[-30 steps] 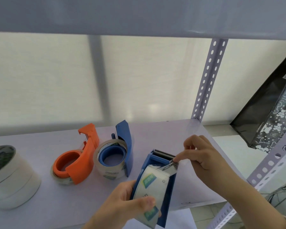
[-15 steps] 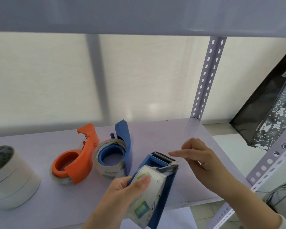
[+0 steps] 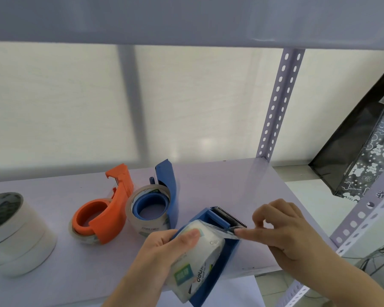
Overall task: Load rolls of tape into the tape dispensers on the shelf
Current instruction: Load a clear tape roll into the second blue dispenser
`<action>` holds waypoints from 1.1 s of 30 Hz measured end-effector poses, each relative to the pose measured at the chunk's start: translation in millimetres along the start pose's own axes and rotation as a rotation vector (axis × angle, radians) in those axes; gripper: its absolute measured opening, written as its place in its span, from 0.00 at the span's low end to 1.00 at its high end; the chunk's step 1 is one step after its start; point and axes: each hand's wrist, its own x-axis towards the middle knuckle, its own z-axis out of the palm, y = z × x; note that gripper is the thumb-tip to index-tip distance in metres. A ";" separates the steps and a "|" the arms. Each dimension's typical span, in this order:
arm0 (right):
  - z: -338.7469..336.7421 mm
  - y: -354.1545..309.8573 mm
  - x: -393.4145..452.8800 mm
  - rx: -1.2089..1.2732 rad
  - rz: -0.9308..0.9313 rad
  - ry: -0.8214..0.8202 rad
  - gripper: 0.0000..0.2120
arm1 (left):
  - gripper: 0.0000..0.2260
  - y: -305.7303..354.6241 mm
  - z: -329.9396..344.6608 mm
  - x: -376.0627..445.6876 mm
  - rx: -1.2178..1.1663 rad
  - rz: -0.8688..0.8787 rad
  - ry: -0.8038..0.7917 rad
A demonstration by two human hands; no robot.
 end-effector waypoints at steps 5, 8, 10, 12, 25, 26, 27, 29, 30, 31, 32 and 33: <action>-9.3 -8.9 -3.7 -0.172 -0.053 0.061 0.25 | 0.22 0.6 -0.3 -1.1 0.004 0.010 -0.013; -10.2 -9.8 -2.6 -0.220 -0.060 0.103 0.22 | 0.22 0.5 -0.1 -2.2 0.011 0.008 -0.010; -10.3 -11.3 -2.4 -0.265 -0.081 0.122 0.22 | 0.22 0.4 -0.9 -2.9 0.009 0.010 -0.008; -10.1 -13.1 -3.9 -0.300 -0.100 0.144 0.22 | 0.21 -0.1 -1.7 -3.7 0.017 0.015 -0.007; -0.3 -16.5 -8.2 -0.250 0.024 0.223 0.24 | 0.42 0.4 0.6 -8.5 0.042 0.108 0.001; 0.6 -16.6 -7.6 -0.238 0.038 0.209 0.25 | 0.42 0.8 0.7 -8.6 0.042 0.109 -0.003; 1.1 -16.9 -7.3 -0.219 0.052 0.202 0.25 | 0.42 1.1 0.7 -8.9 0.039 0.108 -0.008; 1.7 -17.1 -7.0 -0.163 0.082 0.189 0.26 | 0.42 1.2 1.0 -9.2 0.032 0.108 -0.011; 2.3 -16.7 -7.6 -0.129 0.097 0.177 0.25 | 0.42 1.3 1.1 -9.3 0.030 0.109 -0.010; 3.2 -16.5 -8.7 -0.094 0.107 0.158 0.24 | 0.42 1.6 1.3 -9.5 0.030 0.110 -0.008; 3.8 -16.5 -10.0 -0.059 0.115 0.136 0.22 | 0.42 2.1 1.9 -9.8 0.031 0.110 -0.007; 4.1 -17.0 -11.6 -0.022 0.125 0.115 0.20 | 0.42 2.2 2.2 -10.1 0.032 0.110 -0.006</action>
